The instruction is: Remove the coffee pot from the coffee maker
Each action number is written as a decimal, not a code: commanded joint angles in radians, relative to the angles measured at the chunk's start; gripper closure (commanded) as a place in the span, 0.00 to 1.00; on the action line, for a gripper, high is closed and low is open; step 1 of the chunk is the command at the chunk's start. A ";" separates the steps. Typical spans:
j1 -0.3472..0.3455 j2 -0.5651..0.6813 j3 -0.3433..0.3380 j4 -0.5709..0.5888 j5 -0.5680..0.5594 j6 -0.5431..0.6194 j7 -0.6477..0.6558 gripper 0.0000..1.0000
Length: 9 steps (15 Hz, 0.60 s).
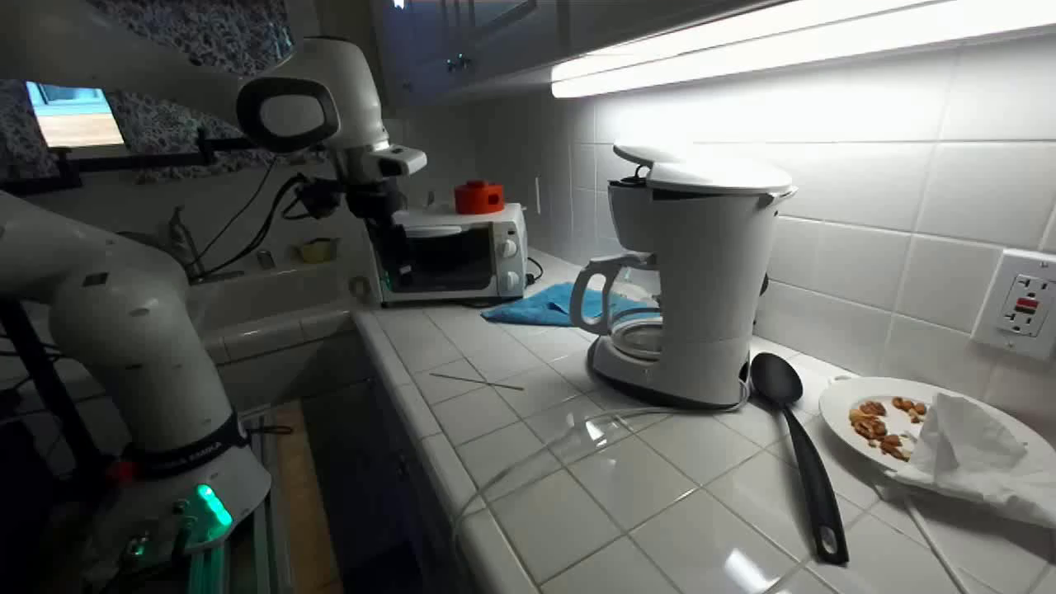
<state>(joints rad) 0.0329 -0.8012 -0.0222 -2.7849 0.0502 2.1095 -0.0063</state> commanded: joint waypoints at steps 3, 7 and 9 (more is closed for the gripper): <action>-0.005 0.009 0.005 -0.013 0.004 -0.004 -0.004 0.00; -0.025 0.004 0.034 -0.003 -0.029 -0.035 0.029 0.00; -0.069 0.014 0.051 0.002 -0.073 -0.002 0.067 0.00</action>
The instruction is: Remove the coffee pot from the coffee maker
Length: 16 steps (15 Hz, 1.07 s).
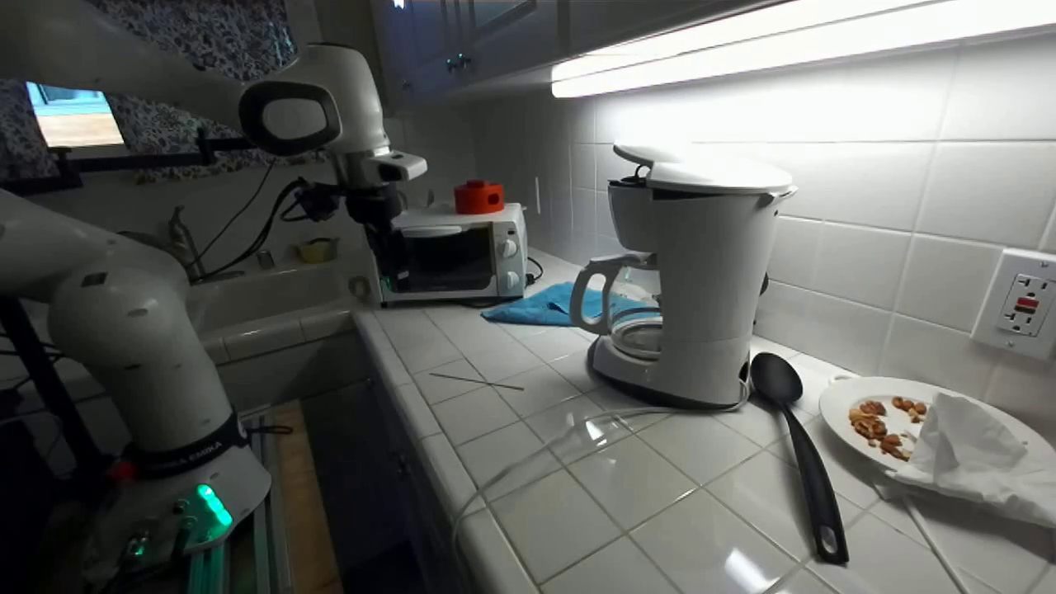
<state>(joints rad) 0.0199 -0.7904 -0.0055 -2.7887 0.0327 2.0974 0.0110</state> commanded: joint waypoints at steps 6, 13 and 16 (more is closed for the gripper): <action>-0.131 0.081 -0.002 0.013 -0.118 0.206 0.034 0.00; -0.166 0.216 -0.025 0.045 -0.122 0.438 0.030 0.00; -0.180 0.270 -0.046 0.082 -0.118 0.475 0.009 0.00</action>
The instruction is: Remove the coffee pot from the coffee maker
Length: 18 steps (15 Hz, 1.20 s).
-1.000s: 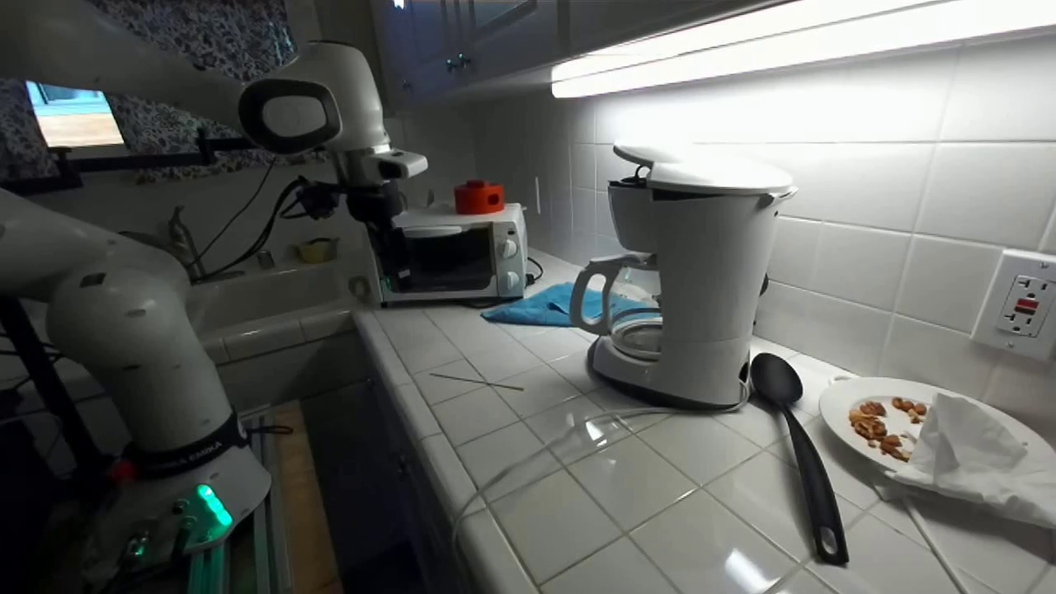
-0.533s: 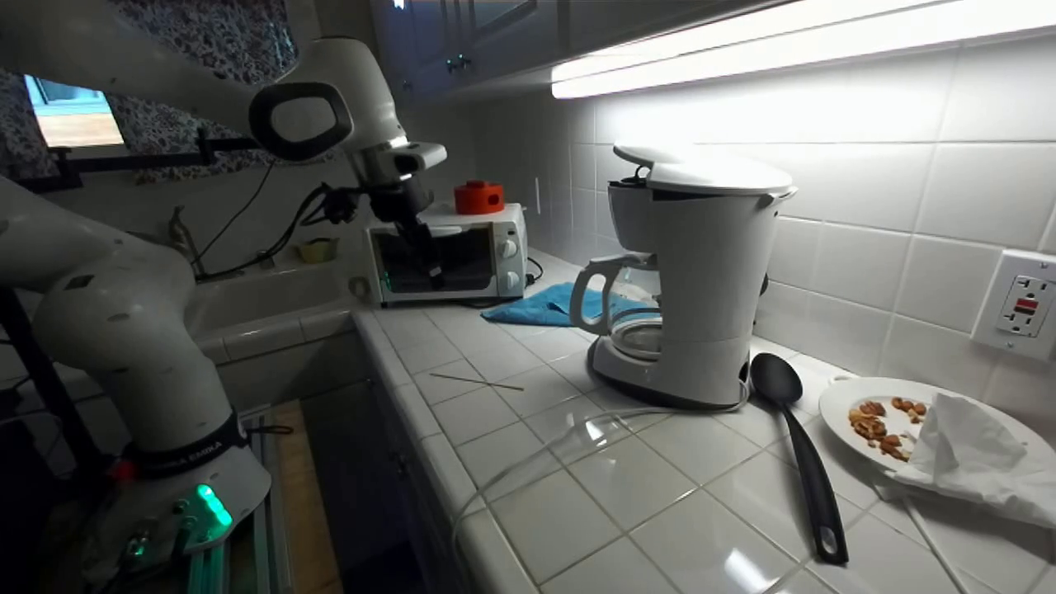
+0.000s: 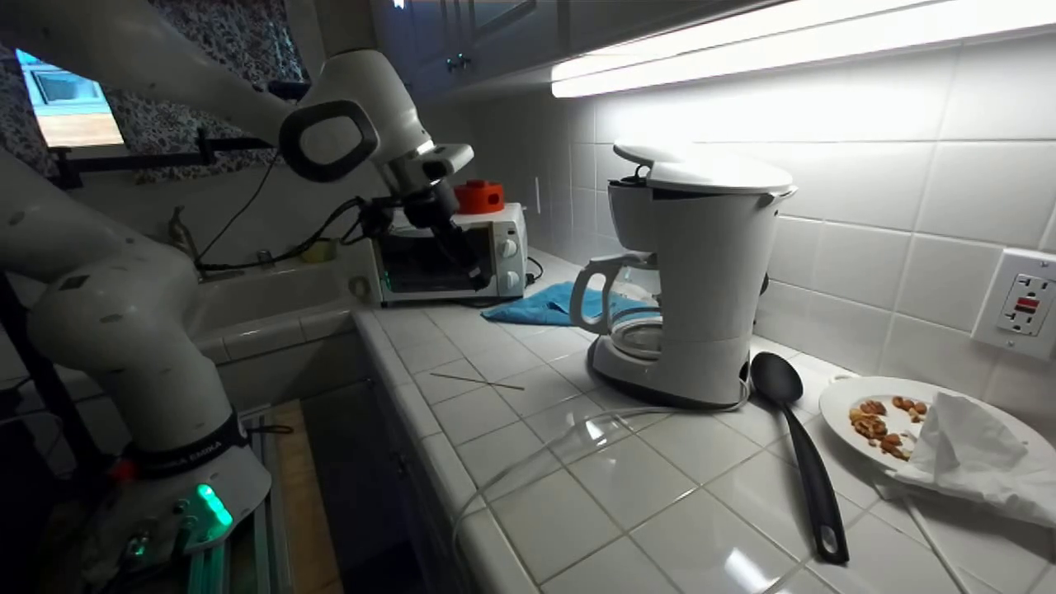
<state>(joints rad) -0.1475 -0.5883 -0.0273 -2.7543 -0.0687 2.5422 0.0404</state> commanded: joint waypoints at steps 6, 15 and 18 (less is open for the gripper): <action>-0.004 0.027 -0.013 0.016 -0.015 0.036 -0.009 0.00; -0.112 0.233 -0.060 0.106 -0.035 0.317 0.016 0.00; -0.094 0.305 -0.069 0.170 -0.008 0.312 0.030 0.00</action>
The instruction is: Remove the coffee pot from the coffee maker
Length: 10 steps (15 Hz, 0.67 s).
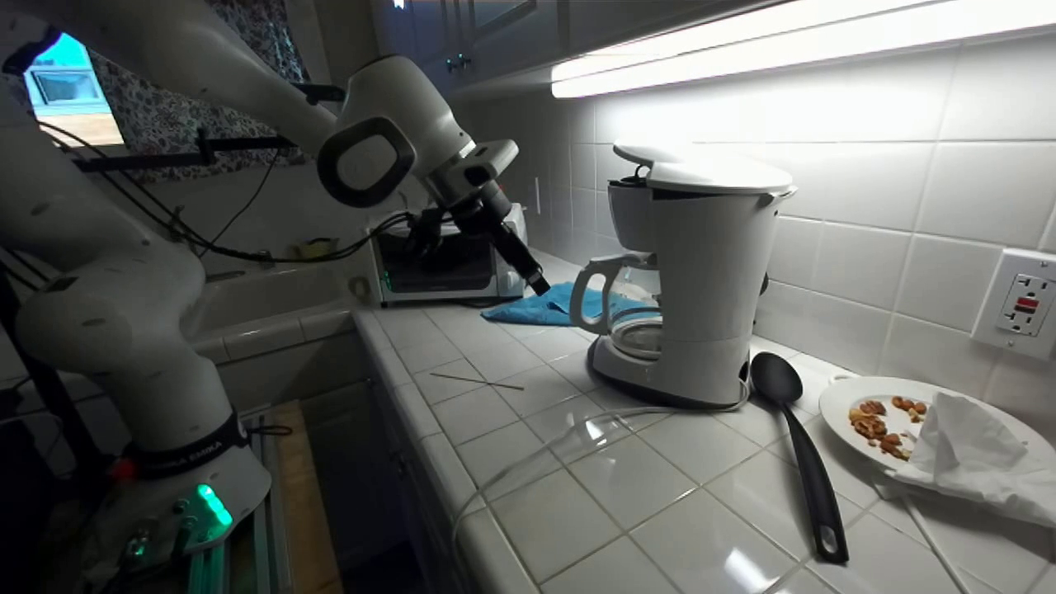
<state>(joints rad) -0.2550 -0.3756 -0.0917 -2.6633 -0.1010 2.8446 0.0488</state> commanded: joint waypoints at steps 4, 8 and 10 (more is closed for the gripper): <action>0.037 0.183 -0.012 0.186 0.039 -0.025 0.021 0.00; 0.066 0.251 -0.021 0.287 0.063 -0.077 0.005 0.00; 0.077 0.277 -0.021 0.328 0.071 -0.109 0.004 0.00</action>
<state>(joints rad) -0.2060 -0.1523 -0.1000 -2.4172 -0.0658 2.7941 0.0635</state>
